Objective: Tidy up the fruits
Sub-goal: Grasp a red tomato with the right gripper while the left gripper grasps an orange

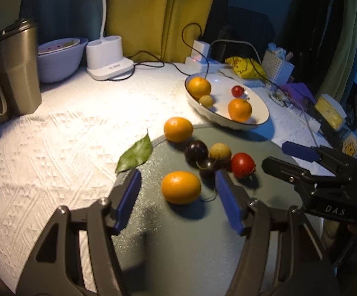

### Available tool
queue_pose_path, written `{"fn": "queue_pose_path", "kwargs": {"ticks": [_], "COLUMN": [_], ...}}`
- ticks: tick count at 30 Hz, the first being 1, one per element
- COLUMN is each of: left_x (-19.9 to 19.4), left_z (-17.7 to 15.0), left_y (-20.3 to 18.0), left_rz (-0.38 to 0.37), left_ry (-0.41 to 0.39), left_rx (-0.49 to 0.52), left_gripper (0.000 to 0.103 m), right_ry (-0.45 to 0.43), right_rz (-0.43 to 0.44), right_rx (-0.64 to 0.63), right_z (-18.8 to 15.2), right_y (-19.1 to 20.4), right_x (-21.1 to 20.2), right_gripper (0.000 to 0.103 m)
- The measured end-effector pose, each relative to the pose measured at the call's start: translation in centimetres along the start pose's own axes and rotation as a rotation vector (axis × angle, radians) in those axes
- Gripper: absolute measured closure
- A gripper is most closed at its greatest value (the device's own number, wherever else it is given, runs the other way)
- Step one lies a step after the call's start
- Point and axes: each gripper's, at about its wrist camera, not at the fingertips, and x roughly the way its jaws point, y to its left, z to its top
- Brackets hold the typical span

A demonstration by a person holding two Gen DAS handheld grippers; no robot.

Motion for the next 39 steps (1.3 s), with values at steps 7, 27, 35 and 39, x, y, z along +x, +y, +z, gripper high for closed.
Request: {"fn": "queue_pose_path", "kwargs": {"ticks": [7,27,35,39], "left_x": [1.5,2.7,1.6,1.1], "left_z": [0.0,0.2,1.8,2.7], "left_y": [0.3,0.1,-0.2,-0.4], "left_rz": [0.018,-0.041,-0.031,-0.025], "left_ry": [0.039,0.076,0.034,0.010], "left_rx": [0.004,0.022,0.031,0.038], "left_gripper": [0.039,0.064,0.064,0.064], "right_ry": [0.036,0.096,0.061,0.042], "right_rz": [0.050,0.088,0.066,0.053], "right_rx": [-0.025,-0.057,-0.041,-0.030], "right_z": [0.1,0.6,1.5,2.0], "right_y": [1.0,1.7,0.2,-0.8], "right_x": [1.4,4.0,3.0,2.5], "right_gripper": [0.050,0.069,0.069,0.069]}}
